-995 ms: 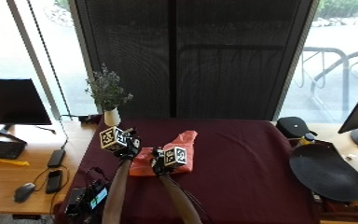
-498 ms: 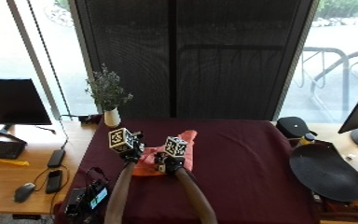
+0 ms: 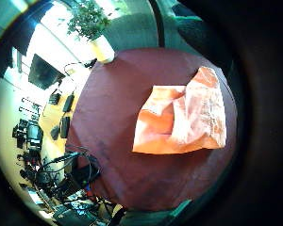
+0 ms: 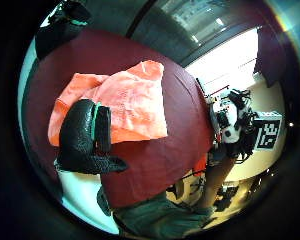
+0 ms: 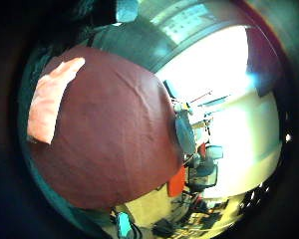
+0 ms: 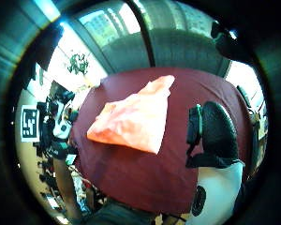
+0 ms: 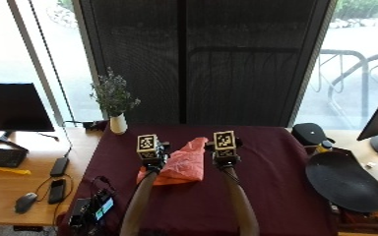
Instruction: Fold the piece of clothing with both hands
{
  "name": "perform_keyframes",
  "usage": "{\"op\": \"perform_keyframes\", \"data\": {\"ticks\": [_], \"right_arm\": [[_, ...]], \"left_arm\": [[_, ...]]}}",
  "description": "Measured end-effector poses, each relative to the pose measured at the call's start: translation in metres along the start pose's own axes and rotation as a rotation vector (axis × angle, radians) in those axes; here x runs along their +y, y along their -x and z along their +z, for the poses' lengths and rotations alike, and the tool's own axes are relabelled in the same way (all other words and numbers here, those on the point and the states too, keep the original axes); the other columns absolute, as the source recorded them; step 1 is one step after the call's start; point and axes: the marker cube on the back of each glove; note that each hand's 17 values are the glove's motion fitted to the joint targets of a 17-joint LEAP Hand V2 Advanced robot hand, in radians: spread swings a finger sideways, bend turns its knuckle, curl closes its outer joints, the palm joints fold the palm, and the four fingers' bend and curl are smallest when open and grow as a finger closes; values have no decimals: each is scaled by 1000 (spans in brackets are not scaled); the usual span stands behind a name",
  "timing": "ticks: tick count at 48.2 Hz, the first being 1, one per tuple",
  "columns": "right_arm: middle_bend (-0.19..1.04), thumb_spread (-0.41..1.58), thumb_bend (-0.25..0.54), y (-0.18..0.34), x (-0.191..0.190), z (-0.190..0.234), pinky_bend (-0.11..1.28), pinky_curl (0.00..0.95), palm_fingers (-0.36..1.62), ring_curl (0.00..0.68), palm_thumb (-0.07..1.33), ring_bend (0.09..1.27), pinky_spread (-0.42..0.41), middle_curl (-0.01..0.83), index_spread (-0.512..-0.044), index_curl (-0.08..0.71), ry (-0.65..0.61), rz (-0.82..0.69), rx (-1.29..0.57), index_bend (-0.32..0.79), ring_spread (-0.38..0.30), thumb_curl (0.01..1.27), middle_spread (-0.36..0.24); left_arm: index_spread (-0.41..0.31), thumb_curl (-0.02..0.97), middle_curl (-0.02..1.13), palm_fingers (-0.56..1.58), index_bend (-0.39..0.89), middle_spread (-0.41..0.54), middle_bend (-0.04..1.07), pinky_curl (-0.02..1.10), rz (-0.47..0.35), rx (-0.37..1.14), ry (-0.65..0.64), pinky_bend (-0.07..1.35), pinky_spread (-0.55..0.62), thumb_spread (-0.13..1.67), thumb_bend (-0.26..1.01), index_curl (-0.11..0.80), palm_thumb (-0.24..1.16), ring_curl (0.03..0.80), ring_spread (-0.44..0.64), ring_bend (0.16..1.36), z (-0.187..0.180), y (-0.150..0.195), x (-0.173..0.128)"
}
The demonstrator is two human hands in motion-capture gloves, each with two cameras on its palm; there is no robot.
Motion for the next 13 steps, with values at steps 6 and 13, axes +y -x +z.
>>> {"op": "perform_keyframes", "data": {"ticks": [6,13], "right_arm": [[175,1346,-14,-16,14,8,255,321,534,321,828,191,278,385,-258,394,142,44,-61,177,92,533,35],[176,1394,-39,-26,17,20,265,332,478,314,712,178,289,379,-277,394,211,99,-111,167,113,474,33]], "left_arm": [[-175,384,437,591,169,-104,197,273,42,-17,146,163,330,1186,-23,435,527,341,154,346,-12,-27,25],[-174,385,443,581,161,-108,204,261,57,-15,232,161,345,1186,-19,430,513,346,142,364,-17,-38,27]]}}
